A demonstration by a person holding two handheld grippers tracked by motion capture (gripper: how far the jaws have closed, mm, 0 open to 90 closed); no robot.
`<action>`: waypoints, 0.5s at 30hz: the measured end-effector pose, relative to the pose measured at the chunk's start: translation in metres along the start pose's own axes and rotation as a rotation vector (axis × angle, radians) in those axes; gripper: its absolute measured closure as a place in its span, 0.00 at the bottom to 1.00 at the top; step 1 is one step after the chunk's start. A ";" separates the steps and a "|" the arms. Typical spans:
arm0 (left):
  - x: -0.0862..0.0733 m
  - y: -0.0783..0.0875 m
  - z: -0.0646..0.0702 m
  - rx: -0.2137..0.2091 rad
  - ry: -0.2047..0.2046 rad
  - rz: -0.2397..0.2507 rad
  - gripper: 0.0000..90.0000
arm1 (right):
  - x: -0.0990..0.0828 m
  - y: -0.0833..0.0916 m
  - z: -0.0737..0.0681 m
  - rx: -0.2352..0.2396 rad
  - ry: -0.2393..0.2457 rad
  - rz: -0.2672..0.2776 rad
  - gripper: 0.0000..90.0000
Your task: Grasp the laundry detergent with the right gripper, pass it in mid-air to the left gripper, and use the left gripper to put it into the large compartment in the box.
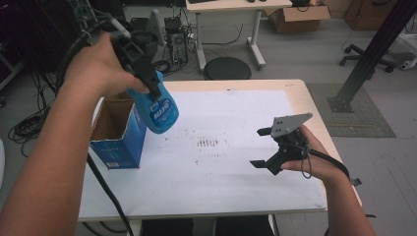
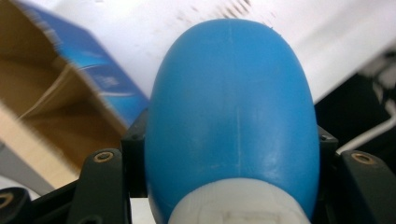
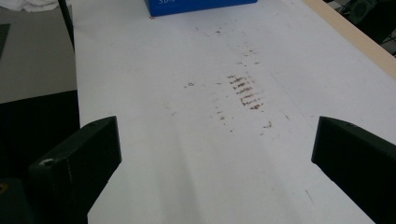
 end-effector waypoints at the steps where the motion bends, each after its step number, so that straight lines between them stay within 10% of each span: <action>1: -0.002 0.003 -0.005 0.006 0.041 0.011 0.43 | 0.000 0.002 0.001 -0.002 -0.001 -0.002 0.02; 15: -0.042 0.025 -0.067 0.094 0.376 -0.026 0.43 | -0.003 0.013 0.008 -0.023 -0.001 -0.041 0.02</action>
Point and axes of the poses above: each handheld gripper's, and its own axes: y roughly backward along the jaws, x roughly out of its top, z roughly to its right, the point moved 9 cm from there along -y, roughly forward along the jaws, and after that the axes turned 14 degrees about -y, right-handed, at the moved point
